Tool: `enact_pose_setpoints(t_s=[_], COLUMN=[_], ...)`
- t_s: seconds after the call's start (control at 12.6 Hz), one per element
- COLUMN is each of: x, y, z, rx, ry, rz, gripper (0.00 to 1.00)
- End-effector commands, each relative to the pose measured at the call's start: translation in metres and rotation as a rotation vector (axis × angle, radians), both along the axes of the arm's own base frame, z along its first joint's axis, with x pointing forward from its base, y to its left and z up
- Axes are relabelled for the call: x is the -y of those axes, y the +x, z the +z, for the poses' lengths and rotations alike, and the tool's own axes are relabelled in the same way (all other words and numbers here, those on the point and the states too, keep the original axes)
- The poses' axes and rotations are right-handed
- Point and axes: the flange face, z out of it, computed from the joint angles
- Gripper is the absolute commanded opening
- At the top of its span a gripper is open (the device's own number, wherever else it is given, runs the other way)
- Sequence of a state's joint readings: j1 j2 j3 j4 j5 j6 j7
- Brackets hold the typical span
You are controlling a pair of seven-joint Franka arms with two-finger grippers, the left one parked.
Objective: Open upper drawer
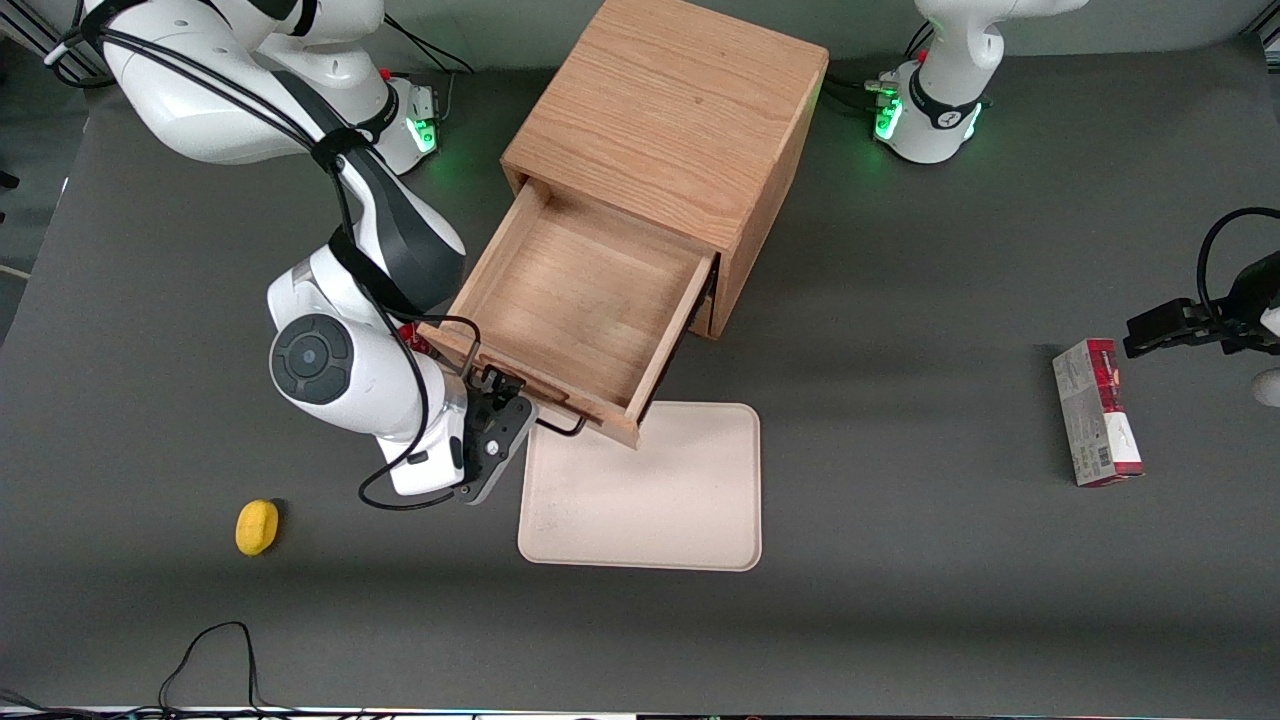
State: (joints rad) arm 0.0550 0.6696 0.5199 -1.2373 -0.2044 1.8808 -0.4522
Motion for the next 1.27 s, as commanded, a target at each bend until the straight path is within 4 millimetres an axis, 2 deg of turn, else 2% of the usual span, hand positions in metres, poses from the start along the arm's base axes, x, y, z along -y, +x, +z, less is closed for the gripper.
enact_pose_setpoints(t_s=[0.0, 0.16, 0.32, 0.48, 0.64, 0.8, 0.95, 1.03, 1.19], x=[0.007, 0.018, 0.041, 0.090, 0.132, 0.186, 0.222, 0.241, 0.260], y=[0.008, 0.011, -0.001, -0.022, -0.058, -0.112, -0.161, -0.178, -0.190], z=[0.055, 0.070, 0.122, 0.131, 0.136, 0.139, 0.150, 0.161, 0.169], rx=[0.131, 0.145, 0.146, 0.023, -0.023, -0.074, -0.066, -0.075, -0.105], ry=[-0.059, -0.048, 0.008, -0.034, -0.052, -0.025, -0.024, -0.033, -0.111], rz=[-0.037, -0.131, -0.309, -0.561, -0.736, -0.918, -0.986, -1.011, -1.028], gripper=[1.00, 1.00, 1.00, 1.00, 1.00, 1.00, 1.00, 1.00, 1.00])
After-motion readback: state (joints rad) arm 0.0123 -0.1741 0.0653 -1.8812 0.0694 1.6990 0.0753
